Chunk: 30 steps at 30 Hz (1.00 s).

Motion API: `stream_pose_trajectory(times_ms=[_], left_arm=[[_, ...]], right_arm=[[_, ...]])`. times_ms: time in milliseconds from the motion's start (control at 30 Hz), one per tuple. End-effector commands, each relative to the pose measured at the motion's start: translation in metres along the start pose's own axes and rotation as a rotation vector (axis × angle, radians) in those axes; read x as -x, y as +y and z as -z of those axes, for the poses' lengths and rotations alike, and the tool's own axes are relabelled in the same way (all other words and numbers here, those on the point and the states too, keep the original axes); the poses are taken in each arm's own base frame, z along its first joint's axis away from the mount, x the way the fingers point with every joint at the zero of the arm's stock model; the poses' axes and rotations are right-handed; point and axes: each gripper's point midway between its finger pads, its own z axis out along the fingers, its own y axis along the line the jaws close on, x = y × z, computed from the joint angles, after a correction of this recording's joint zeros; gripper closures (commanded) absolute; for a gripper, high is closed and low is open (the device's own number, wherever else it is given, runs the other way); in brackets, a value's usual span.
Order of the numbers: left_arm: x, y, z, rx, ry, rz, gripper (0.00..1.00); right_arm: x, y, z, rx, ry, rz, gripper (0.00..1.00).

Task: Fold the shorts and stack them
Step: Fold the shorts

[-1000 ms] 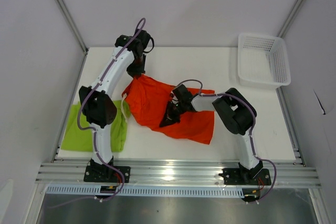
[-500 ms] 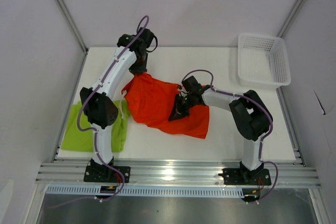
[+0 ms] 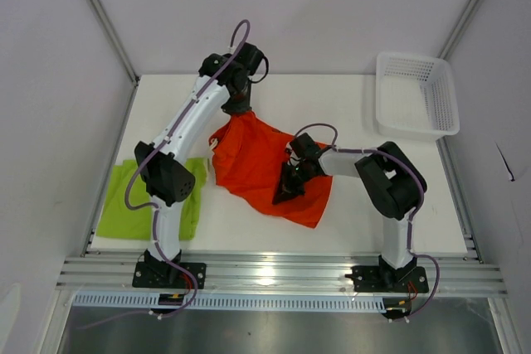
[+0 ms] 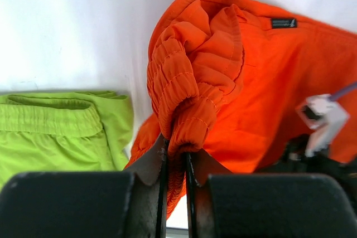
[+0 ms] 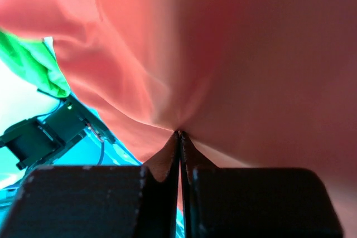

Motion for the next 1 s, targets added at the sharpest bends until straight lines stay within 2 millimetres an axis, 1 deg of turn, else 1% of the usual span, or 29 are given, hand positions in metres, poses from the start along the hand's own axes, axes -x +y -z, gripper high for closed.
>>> stream_pose_trajectory(times_ms=[0,33,67,100,133,167,200,233,267,333,367,400,433,467,533,633,667,733,800,833,900,933,967], left_arm=[[-0.016,-0.002,0.023,0.004,0.043,0.005,0.99],[-0.017,-0.003,0.024,0.004,0.041,0.003,0.99],[-0.018,-0.005,0.026,0.000,0.039,0.001,0.99],[-0.022,-0.010,0.027,-0.006,0.042,-0.011,0.99],[-0.023,-0.012,0.029,-0.006,0.041,-0.020,0.99],[-0.025,-0.014,0.032,-0.005,0.037,-0.025,0.99],[-0.029,-0.020,0.035,-0.011,0.036,-0.038,0.99],[-0.031,-0.022,0.037,-0.013,0.032,-0.043,0.99],[-0.036,-0.025,0.040,-0.015,0.037,-0.052,0.99],[-0.038,-0.029,0.044,-0.018,0.027,-0.061,0.99],[-0.041,-0.029,0.047,-0.016,0.024,-0.070,0.99],[-0.045,-0.036,0.051,-0.020,0.018,-0.090,0.99],[-0.048,-0.037,0.053,-0.014,0.015,-0.102,0.99],[-0.049,-0.036,0.054,0.003,0.002,-0.117,0.99],[-0.055,-0.041,0.063,0.006,-0.019,-0.149,0.98],[-0.060,-0.046,0.074,0.003,-0.047,-0.172,0.98],[-0.061,-0.048,0.077,0.001,-0.056,-0.184,0.98],[-0.063,-0.054,0.086,0.005,-0.089,-0.230,0.98],[-0.067,-0.059,0.092,0.027,-0.119,-0.295,0.97],[-0.069,-0.059,0.091,0.040,-0.119,-0.318,0.97],[-0.075,-0.061,0.090,0.059,-0.119,-0.352,0.96],[-0.080,-0.058,0.084,0.084,-0.104,-0.366,0.96],[-0.082,-0.057,0.083,0.086,-0.101,-0.363,0.97]], right_arm=[[-0.017,0.003,-0.034,0.002,0.008,0.006,1.00],[-0.022,0.002,-0.040,0.000,0.007,-0.005,1.00],[-0.024,0.006,-0.045,0.007,-0.003,-0.009,1.00],[-0.028,0.016,-0.052,0.023,-0.015,-0.006,1.00],[-0.026,0.017,-0.055,0.014,-0.037,-0.011,1.00],[-0.029,0.015,-0.060,0.011,-0.032,-0.028,1.00],[-0.023,0.026,-0.063,0.067,-0.059,-0.014,1.00],[-0.024,0.029,-0.066,0.084,-0.051,-0.059,1.00],[-0.021,0.029,-0.071,0.104,-0.057,-0.067,1.00],[-0.023,0.032,-0.074,0.140,-0.050,-0.117,1.00],[-0.019,0.042,-0.073,0.201,-0.076,-0.108,1.00],[-0.025,0.034,-0.073,0.206,-0.074,-0.139,1.00],[-0.023,0.033,-0.071,0.219,-0.091,-0.187,1.00],[-0.019,0.037,-0.068,0.252,-0.113,-0.184,1.00],[-0.019,0.034,-0.066,0.258,-0.124,-0.207,1.00],[-0.017,0.036,-0.066,0.283,-0.103,-0.223,1.00],[-0.014,0.041,-0.065,0.310,-0.105,-0.220,1.00],[-0.015,0.042,-0.066,0.334,-0.087,-0.239,1.00],[-0.011,0.044,-0.066,0.373,-0.090,-0.269,1.00],[-0.013,0.041,-0.066,0.378,-0.084,-0.284,1.00],[-0.006,0.041,-0.062,0.408,-0.113,-0.313,1.00],[-0.004,0.040,-0.061,0.411,-0.123,-0.320,1.00],[-0.004,0.040,-0.060,0.410,-0.132,-0.322,1.00]])
